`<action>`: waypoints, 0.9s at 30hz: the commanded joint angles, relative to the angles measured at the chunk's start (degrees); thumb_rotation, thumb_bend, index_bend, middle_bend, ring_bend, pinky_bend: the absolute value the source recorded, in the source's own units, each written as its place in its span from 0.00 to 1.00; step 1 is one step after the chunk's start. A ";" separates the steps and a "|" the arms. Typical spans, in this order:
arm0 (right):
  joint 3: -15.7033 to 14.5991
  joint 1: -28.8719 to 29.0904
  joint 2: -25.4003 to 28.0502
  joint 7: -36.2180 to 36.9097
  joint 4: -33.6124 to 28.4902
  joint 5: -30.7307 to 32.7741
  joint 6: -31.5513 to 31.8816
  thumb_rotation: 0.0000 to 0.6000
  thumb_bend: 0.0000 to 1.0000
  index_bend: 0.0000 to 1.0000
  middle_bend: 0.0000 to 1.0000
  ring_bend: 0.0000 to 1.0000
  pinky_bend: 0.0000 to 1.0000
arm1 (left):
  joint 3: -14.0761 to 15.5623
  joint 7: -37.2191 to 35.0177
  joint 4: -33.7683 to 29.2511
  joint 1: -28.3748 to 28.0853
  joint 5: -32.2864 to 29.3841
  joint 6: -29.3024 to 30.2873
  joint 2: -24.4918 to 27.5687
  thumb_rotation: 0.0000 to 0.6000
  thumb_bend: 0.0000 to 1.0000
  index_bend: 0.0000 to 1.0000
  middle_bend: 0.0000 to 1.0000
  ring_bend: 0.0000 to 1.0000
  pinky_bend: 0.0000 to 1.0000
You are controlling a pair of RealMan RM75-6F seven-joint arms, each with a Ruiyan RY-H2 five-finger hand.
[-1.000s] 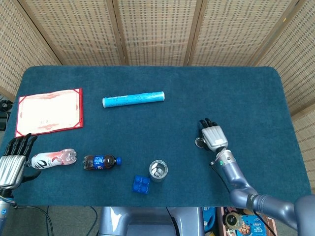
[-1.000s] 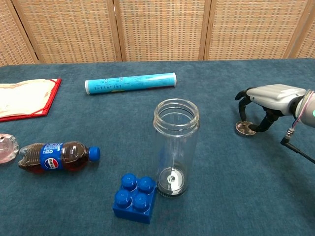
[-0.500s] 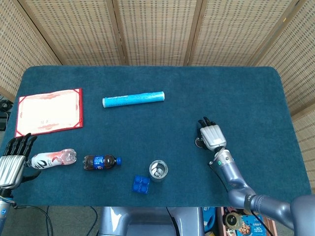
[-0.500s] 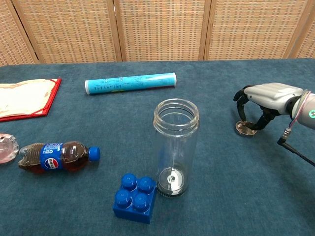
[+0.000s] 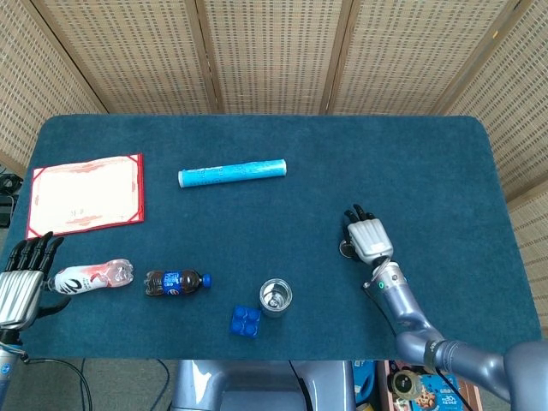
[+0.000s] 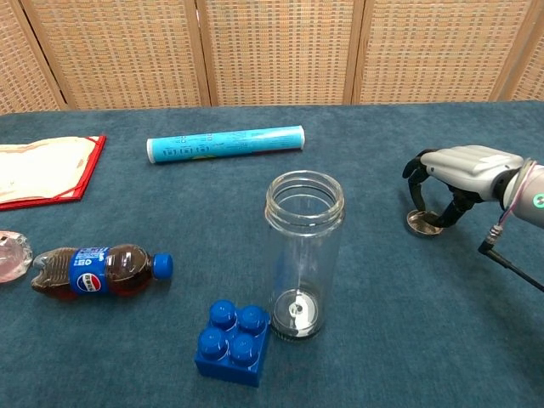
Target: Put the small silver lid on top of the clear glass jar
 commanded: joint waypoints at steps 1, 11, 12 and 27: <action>0.00 -0.09 -0.11 -0.07 -0.02 -0.11 0.20 1.00 0.54 0.60 0.25 0.02 0.27 | 0.02 -0.02 0.02 -0.08 0.02 -0.13 -0.01 1.00 0.18 0.00 0.00 0.00 0.00; 0.10 -0.49 0.46 -0.85 -1.25 -0.61 1.36 1.00 0.54 0.62 0.25 0.03 0.27 | -0.02 -0.31 0.02 -0.20 0.27 -0.05 0.01 1.00 0.18 0.00 0.00 0.00 0.00; 0.09 -0.53 0.72 -1.15 -1.71 -0.74 1.62 1.00 0.54 0.62 0.25 0.03 0.27 | -0.02 -0.31 -0.01 -0.21 0.31 -0.03 0.03 1.00 0.18 0.00 0.00 0.00 0.00; 0.02 -1.27 7.20 -8.97 -14.19 -2.47 7.56 1.00 0.54 0.63 0.25 0.03 0.27 | 0.08 -0.40 -0.41 0.07 0.67 0.64 0.33 1.00 0.18 0.00 0.00 0.00 0.00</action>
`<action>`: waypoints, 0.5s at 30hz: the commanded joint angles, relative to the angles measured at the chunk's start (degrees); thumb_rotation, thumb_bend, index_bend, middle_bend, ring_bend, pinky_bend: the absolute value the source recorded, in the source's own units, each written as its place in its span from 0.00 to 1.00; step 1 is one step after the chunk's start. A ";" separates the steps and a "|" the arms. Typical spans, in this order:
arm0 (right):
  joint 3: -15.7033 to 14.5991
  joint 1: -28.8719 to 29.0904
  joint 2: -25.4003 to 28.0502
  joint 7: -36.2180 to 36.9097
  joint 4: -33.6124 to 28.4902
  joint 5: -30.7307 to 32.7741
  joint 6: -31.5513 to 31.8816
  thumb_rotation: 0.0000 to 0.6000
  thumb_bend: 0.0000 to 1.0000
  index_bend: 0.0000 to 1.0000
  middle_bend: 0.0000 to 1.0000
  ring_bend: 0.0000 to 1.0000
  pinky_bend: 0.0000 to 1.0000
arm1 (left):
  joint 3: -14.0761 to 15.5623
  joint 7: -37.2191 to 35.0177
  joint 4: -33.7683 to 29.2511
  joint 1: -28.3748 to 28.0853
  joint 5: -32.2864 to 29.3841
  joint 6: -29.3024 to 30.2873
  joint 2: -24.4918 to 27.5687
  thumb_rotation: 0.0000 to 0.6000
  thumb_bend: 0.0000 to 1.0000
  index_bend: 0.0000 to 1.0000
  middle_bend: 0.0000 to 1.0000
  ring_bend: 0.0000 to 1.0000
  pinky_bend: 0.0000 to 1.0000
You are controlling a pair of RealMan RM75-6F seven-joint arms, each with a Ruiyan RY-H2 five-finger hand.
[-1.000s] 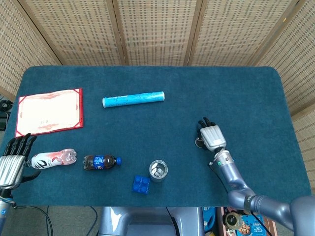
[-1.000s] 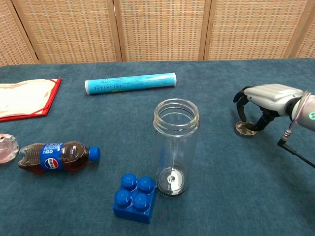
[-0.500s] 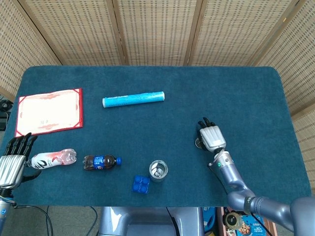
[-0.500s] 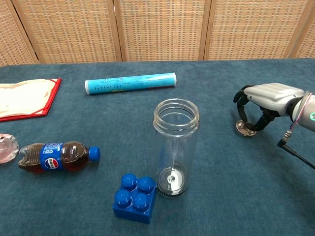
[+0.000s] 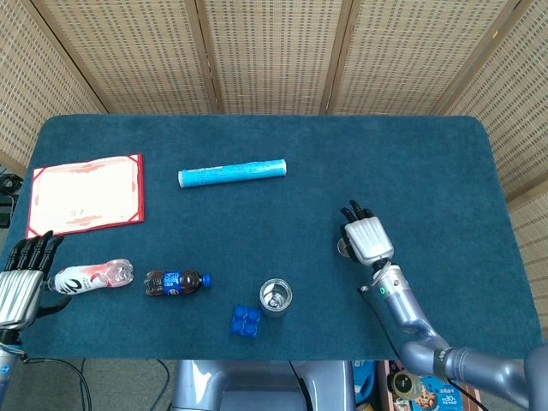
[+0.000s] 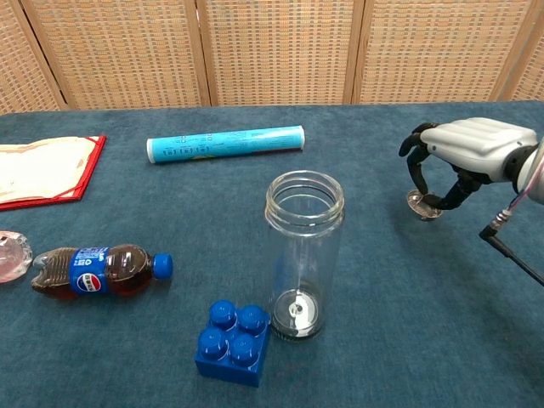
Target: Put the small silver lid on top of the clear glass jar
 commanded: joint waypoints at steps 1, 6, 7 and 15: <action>-0.04 -0.30 2.03 -2.53 -3.45 -0.41 1.94 1.00 0.54 0.63 0.25 0.03 0.27 | 0.04 -0.02 -0.08 0.04 0.12 0.11 0.05 1.00 0.18 0.00 0.00 0.00 0.00; 0.09 -0.77 5.30 -5.63 -9.55 -1.72 4.97 1.00 0.54 0.63 0.24 0.03 0.27 | 0.12 -0.16 -0.32 0.18 0.31 0.35 0.29 1.00 0.18 0.00 0.00 0.00 0.00; 0.26 -0.88 6.34 -6.46 -11.50 -1.91 5.72 1.00 0.54 0.63 0.24 0.03 0.27 | 0.13 -0.23 -0.41 0.20 0.35 0.39 0.39 1.00 0.18 0.00 0.00 0.00 0.00; 1.90 -1.22 13.76 -14.97 -27.03 -1.67 11.31 1.00 0.54 0.63 0.24 0.03 0.27 | 0.65 -1.79 -2.33 1.32 2.96 3.30 1.96 1.00 0.18 0.00 0.00 0.00 0.00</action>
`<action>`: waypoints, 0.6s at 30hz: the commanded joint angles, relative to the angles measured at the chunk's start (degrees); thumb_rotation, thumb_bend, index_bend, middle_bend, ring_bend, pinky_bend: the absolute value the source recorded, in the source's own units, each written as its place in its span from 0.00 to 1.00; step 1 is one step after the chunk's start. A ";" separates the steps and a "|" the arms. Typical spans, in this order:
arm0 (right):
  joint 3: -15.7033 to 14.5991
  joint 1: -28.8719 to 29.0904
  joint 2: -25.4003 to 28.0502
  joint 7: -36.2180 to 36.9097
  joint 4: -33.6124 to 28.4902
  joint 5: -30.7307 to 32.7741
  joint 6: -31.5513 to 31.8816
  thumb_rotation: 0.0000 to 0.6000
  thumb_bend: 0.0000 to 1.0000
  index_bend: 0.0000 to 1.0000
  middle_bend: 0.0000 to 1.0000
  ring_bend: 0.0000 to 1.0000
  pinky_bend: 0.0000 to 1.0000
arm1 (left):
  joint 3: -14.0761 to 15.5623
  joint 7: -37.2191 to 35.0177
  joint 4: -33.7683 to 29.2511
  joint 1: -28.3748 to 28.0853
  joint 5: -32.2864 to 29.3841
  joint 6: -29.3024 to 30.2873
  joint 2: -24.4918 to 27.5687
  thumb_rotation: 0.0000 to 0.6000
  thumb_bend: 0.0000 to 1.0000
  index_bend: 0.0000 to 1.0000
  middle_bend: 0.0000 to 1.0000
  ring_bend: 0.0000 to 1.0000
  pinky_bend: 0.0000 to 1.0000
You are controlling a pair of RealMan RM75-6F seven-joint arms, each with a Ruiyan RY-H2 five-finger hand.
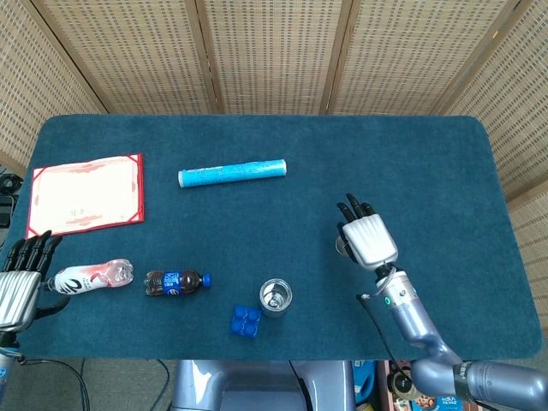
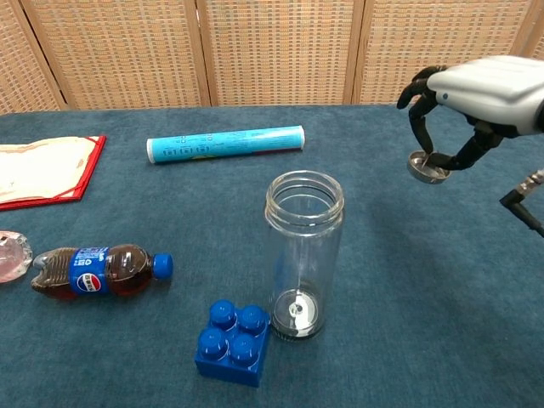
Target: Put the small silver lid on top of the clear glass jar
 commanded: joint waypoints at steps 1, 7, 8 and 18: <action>1.09 -0.20 4.64 -5.98 -9.10 -0.12 3.95 1.00 0.54 0.63 0.24 0.03 0.27 | 0.51 -1.40 -1.31 0.68 1.61 1.28 1.12 1.00 0.18 0.00 0.00 0.00 0.00; 1.45 0.22 6.88 -11.36 -16.23 -0.78 6.80 1.00 0.54 0.63 0.24 0.03 0.27 | 1.29 -2.57 -2.61 1.19 3.82 2.42 2.39 1.00 0.18 0.00 0.00 0.00 0.00; 1.47 0.29 7.01 -11.83 -16.83 -0.87 7.00 1.00 0.54 0.63 0.24 0.03 0.27 | 1.35 -2.62 -2.74 1.23 3.98 2.50 2.49 1.00 0.18 0.00 0.00 0.00 0.00; 0.73 0.87 7.13 -15.67 -24.55 -1.72 8.91 1.00 0.54 0.63 0.24 0.03 0.27 | 1.62 -2.48 -3.51 1.30 4.85 2.50 3.00 1.00 0.18 0.00 0.00 0.00 0.00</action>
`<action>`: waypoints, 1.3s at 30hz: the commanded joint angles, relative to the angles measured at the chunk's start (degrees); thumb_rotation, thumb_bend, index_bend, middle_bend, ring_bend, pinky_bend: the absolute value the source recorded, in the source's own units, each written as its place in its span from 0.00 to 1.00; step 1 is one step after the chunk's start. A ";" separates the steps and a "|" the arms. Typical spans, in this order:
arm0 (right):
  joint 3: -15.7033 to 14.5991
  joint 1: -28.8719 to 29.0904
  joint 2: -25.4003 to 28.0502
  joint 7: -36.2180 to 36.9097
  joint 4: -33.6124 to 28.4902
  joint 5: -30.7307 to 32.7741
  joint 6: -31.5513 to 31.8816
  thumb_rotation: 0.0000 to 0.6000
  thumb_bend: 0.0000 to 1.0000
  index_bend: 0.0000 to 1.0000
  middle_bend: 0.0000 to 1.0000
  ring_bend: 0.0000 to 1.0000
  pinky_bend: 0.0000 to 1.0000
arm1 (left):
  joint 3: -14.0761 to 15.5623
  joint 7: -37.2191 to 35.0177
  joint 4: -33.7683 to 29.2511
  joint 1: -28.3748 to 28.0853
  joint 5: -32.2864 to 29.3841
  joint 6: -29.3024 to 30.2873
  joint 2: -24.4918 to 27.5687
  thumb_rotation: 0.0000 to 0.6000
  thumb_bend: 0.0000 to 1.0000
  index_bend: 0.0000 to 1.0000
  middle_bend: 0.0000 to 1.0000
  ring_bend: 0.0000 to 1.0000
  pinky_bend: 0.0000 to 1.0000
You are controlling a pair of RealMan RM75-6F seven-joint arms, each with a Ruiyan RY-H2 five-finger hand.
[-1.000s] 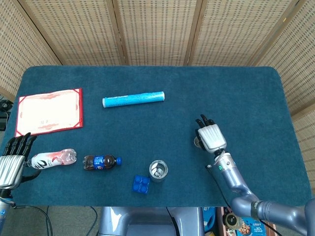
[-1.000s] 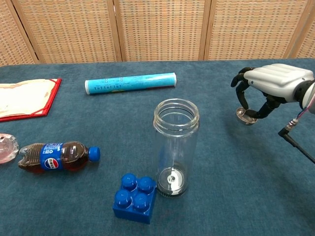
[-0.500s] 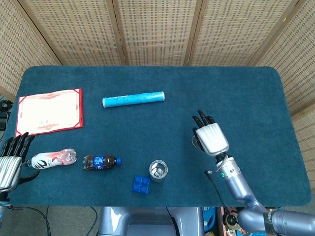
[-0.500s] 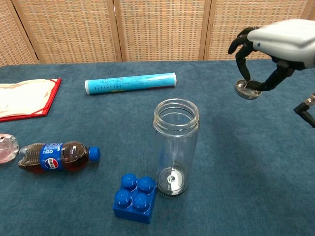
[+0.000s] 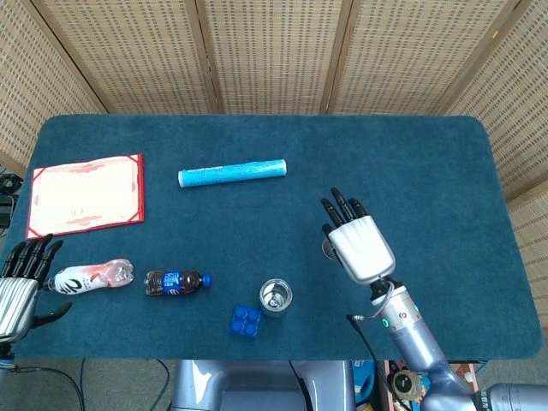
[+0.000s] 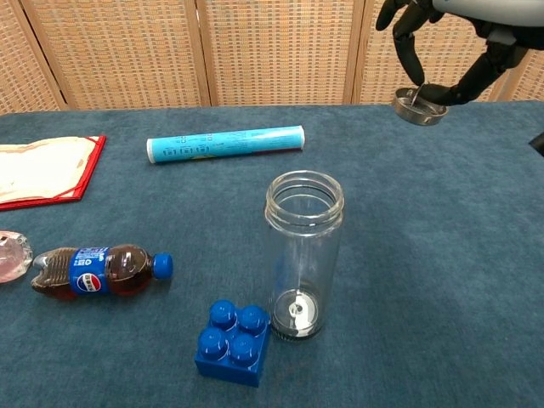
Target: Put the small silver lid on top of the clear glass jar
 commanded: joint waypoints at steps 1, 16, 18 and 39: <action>-1.00 -0.11 -0.36 -1.39 -3.08 -1.03 1.12 1.00 0.54 0.63 0.24 0.03 0.27 | -0.04 -0.09 0.02 -0.04 -0.04 -0.10 0.00 1.00 0.18 0.00 0.00 0.00 0.00; -6.33 -1.94 -4.99 -6.42 -8.44 -8.39 3.57 1.00 0.54 0.63 0.24 0.03 0.27 | -0.16 -0.12 0.27 -0.10 -0.08 -0.44 -0.30 1.00 0.18 0.00 0.00 0.00 0.00; -6.42 -1.76 -5.84 -6.80 -8.25 -8.15 3.16 1.00 0.54 0.63 0.24 0.03 0.27 | -0.20 -0.10 0.34 -0.18 -0.21 -0.64 -0.36 1.00 0.18 0.00 0.00 0.00 0.00; -6.14 -0.64 -11.57 -10.36 -7.02 -7.16 2.76 1.00 0.54 0.63 0.24 0.03 0.27 | -0.47 -0.07 0.64 -0.40 -0.66 -1.17 -0.68 1.00 0.18 0.00 0.00 0.00 0.00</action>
